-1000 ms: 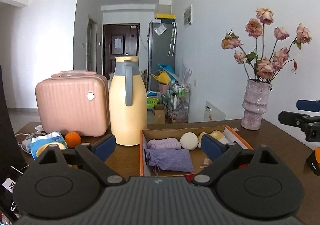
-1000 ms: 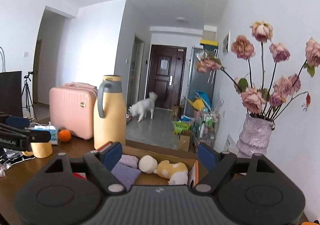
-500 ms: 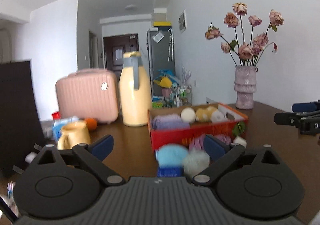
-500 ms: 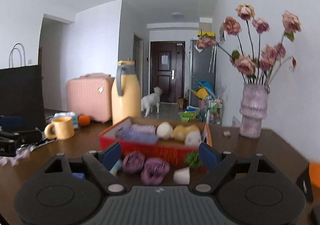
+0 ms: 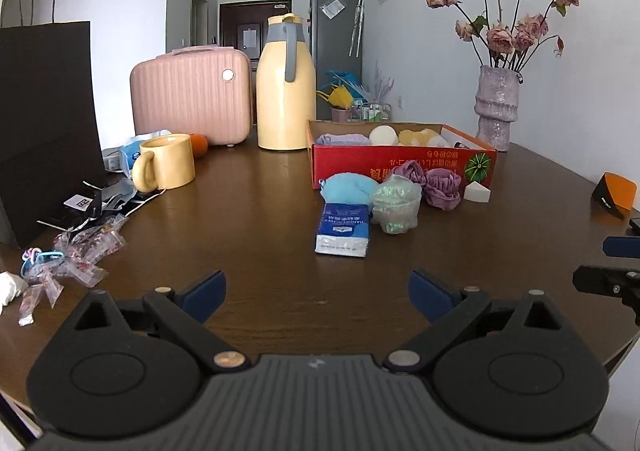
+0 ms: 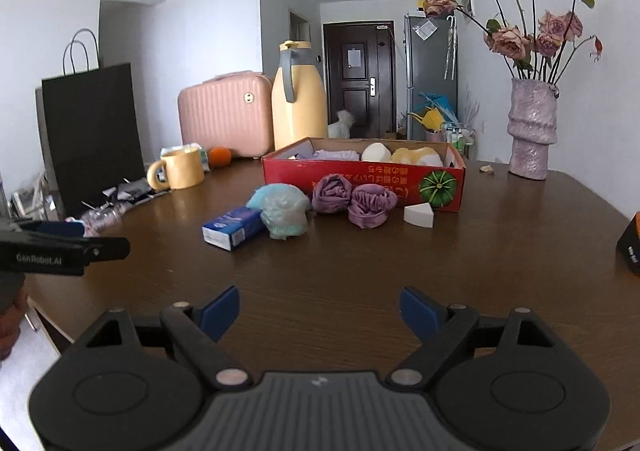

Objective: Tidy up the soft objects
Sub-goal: 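Move both grippers back to the blue tissue pack, then grasp the blue tissue pack with both grippers and lift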

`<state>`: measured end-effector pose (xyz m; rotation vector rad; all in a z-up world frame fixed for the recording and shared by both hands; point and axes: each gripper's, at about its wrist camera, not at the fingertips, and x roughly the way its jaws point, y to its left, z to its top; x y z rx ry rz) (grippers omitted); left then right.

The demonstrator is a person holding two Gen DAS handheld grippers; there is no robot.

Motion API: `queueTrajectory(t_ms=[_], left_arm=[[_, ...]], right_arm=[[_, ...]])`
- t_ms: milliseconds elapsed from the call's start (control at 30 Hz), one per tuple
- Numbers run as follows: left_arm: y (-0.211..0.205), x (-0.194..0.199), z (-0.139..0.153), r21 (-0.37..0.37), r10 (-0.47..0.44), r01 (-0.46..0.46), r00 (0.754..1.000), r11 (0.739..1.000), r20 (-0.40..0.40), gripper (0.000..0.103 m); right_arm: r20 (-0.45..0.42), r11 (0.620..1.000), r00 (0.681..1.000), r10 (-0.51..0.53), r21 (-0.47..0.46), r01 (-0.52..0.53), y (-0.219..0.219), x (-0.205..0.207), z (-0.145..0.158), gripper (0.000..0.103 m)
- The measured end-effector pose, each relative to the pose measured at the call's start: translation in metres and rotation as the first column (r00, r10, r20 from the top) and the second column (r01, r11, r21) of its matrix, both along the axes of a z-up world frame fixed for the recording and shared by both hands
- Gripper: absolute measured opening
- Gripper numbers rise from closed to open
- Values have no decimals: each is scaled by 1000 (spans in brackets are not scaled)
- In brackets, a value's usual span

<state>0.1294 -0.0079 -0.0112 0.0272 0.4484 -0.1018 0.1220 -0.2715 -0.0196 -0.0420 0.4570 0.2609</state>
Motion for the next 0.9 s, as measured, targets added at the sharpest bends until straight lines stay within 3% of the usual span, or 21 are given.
queueTrajectory(t_ms=[333,667,700,733,800,900], left_arm=[[-3,46,-8,-25,-19,18,999,1000,-46,100],[-21,134,-28,-76,-41,33,992,997,-117,98],[-23,141,-30,-75,-43,34,992,997,-119,91],[-24,148,-31,-73,-38,29,991,997,-126,75],[-22,158,-35,-86,-47,34,987,996,-155,53],[-16,154,-36,-114,-109,90,979,989,-171,52]], right_arm=[[-43,1000,999,-12,19,13,6,48,1,87],[-72,999,997,-4,52,8,33,122,3,80],[-74,998,997,-7,56,11,35,128,3,80],[-74,998,997,-8,58,12,36,133,3,80],[-73,998,997,-12,61,16,38,139,3,80],[-95,998,996,-5,65,11,38,146,-1,80]])
